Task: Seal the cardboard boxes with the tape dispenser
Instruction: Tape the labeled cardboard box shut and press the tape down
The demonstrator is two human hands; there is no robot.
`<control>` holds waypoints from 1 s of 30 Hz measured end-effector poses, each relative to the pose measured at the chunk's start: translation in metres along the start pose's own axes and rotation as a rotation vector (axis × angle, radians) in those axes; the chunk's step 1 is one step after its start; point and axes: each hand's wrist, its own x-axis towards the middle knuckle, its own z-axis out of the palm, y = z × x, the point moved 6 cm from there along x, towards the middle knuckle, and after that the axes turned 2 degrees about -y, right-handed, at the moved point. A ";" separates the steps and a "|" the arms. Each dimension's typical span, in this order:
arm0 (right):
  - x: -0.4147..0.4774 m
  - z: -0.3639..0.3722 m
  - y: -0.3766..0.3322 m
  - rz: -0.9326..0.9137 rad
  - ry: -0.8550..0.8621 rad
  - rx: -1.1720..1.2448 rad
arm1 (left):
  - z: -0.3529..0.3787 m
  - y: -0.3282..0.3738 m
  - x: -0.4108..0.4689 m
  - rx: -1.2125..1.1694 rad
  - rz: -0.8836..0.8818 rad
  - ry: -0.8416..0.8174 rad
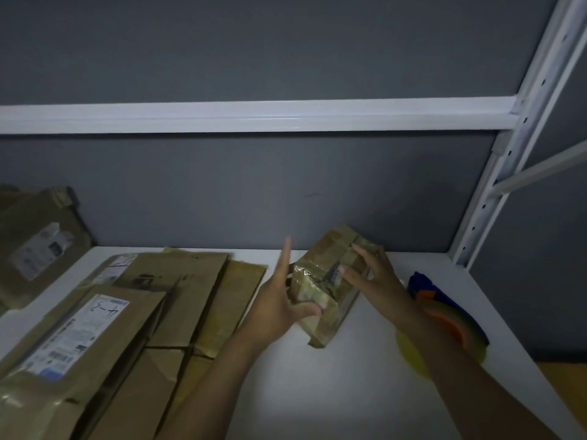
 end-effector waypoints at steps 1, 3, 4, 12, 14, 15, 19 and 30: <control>0.001 -0.001 0.002 0.017 0.007 -0.017 | 0.000 -0.008 -0.001 -0.056 -0.066 0.051; 0.002 -0.005 0.005 0.058 0.033 -0.071 | -0.004 -0.024 -0.008 -0.031 -0.198 0.191; 0.003 -0.008 0.005 0.082 0.045 -0.102 | -0.007 -0.030 -0.012 0.028 -0.241 0.261; -0.005 -0.010 -0.011 -0.134 -0.127 -0.218 | 0.005 -0.048 -0.022 0.017 -0.365 0.286; -0.005 -0.013 -0.004 -0.098 -0.207 -0.288 | 0.011 -0.046 -0.020 -0.045 -0.350 0.268; -0.006 -0.016 -0.003 -0.071 -0.223 -0.278 | 0.014 -0.045 -0.019 -0.081 -0.344 0.254; -0.007 -0.031 -0.002 -0.031 -0.192 -0.233 | 0.023 -0.042 -0.012 -0.179 -0.325 0.261; 0.016 0.018 -0.009 -0.085 -0.101 -0.601 | 0.005 -0.060 -0.033 0.070 -0.442 0.316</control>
